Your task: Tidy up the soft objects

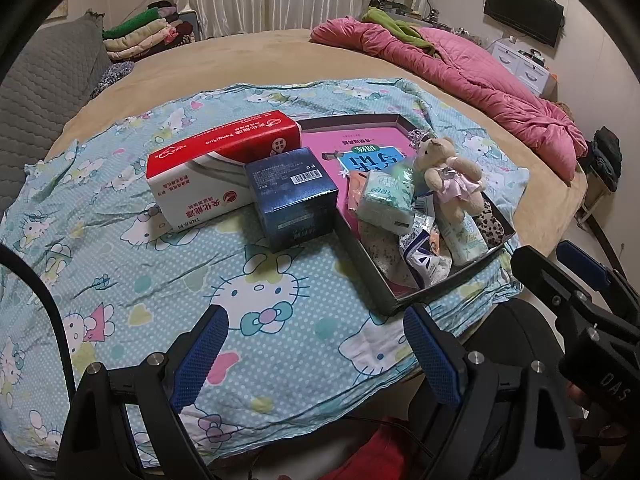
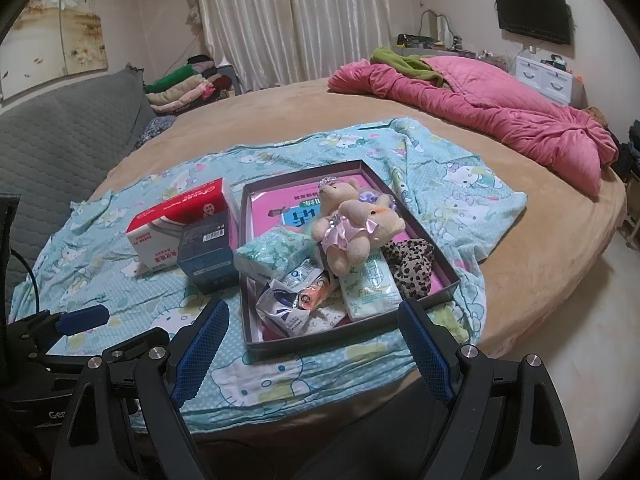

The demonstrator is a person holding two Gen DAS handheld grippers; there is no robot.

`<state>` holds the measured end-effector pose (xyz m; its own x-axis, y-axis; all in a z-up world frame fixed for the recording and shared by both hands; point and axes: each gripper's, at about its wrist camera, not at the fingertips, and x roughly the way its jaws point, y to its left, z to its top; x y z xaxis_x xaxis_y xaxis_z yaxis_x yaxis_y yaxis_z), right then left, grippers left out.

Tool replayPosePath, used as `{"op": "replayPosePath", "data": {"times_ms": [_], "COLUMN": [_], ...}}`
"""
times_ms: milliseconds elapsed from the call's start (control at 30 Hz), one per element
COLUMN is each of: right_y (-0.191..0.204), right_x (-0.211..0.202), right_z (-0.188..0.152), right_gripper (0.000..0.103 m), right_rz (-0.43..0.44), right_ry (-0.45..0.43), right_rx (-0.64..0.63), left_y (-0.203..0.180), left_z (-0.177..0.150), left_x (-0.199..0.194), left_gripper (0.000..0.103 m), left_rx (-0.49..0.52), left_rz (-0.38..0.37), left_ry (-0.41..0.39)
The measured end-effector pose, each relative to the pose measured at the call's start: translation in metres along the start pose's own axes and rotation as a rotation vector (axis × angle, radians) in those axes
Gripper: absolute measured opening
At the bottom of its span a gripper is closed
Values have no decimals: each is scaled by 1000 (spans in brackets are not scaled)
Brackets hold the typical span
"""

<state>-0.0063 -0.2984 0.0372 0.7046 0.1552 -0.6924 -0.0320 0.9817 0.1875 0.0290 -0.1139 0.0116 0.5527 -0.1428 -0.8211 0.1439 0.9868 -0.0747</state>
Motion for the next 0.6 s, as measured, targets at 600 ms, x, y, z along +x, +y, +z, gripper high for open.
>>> {"op": "replayPosePath", "data": {"times_ms": [600], "right_y": [-1], "right_x": [-1], "right_z": [2], "right_gripper": [87], "right_rz": [-1], "right_ry": [-3], "right_rx": [1], "left_y": [-1], "left_z": [0], "left_x": [0], "left_gripper": [89], "left_rx": [6], "left_rz": [1], "left_ry": [-2]}}
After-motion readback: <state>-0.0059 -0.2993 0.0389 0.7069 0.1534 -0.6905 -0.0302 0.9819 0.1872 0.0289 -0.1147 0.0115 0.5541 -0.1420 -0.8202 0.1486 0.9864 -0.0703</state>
